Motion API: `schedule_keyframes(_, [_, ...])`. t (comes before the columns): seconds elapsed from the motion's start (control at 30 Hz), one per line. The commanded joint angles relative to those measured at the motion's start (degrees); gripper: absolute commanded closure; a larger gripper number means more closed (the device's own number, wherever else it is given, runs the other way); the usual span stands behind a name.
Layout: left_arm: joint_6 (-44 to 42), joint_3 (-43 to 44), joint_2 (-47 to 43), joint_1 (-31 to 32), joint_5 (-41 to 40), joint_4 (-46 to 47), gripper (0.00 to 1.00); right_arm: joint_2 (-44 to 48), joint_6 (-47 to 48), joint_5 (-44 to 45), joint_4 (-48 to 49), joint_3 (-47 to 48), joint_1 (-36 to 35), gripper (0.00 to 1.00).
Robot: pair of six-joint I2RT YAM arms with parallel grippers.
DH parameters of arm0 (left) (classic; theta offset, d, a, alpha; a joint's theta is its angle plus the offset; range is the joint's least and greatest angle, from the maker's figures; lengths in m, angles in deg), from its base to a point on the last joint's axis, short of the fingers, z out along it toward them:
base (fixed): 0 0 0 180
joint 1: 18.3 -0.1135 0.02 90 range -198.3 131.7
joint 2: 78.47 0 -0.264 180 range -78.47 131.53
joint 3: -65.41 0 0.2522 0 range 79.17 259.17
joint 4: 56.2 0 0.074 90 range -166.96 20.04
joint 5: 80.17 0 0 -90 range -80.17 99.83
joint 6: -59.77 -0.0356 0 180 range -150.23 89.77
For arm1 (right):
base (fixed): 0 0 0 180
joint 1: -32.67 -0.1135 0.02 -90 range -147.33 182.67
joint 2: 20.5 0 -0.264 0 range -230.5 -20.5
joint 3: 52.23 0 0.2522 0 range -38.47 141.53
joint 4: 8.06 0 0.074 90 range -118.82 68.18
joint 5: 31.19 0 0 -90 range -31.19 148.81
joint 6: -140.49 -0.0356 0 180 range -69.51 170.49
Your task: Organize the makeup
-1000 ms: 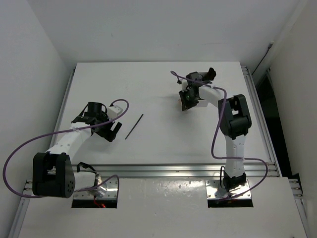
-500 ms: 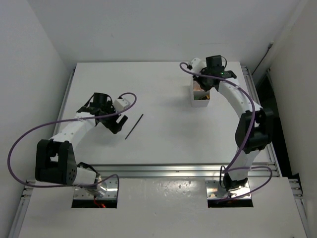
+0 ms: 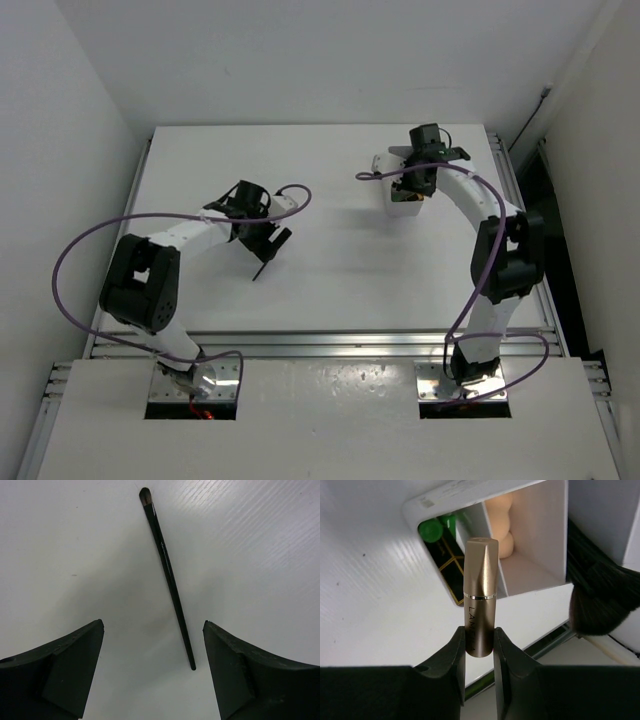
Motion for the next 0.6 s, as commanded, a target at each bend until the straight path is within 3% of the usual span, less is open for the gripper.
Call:
schedule_keyframes(0.0, [4.7,1.82,1.01,1.65,-2.97,2.18,0.14,-0.27,5.19,2.05,-3.94,0.69,-0.77,1.0])
schedule_keyframes(0.33, [6.81,0.68,3.21,4.46,-5.35,3.24,0.14,-1.59,5.19,4.16,-5.79,-0.28,-2.18,1.0])
schedule_keyframes(0.57, [7.33,0.15,5.57,4.46,-7.19,4.38,0.2,-3.79,3.43,4.77,-4.56,1.57,-2.71,1.0])
